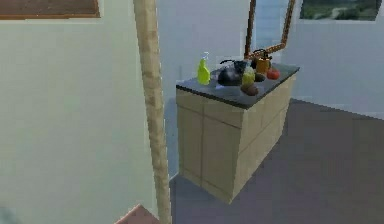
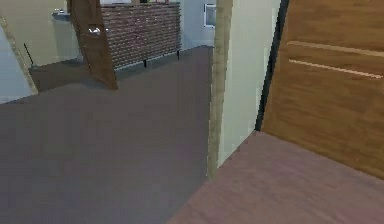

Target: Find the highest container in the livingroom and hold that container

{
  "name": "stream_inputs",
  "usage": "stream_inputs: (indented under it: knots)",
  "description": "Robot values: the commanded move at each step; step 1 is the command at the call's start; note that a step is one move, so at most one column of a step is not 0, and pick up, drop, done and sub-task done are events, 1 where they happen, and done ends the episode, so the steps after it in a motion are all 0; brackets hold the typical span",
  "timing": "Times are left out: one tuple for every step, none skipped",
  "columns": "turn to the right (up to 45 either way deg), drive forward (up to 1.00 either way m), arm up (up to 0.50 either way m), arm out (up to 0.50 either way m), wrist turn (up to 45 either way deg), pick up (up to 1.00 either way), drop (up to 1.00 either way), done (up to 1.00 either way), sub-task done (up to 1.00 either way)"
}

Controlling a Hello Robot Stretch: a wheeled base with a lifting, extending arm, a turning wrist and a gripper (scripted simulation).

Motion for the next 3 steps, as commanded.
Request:
stream_inputs:
  knots:
    - [-45.0,0.0,0.0,0.0,0.0,0.0,0.0,0.0,0.0]
    - [-45.0,0.0,0.0,0.0,0.0,0.0,0.0,0.0,0.0]
    - [-18.0,0.0,0.0,0.0,0.0,0.0,0.0,0.0,0.0]
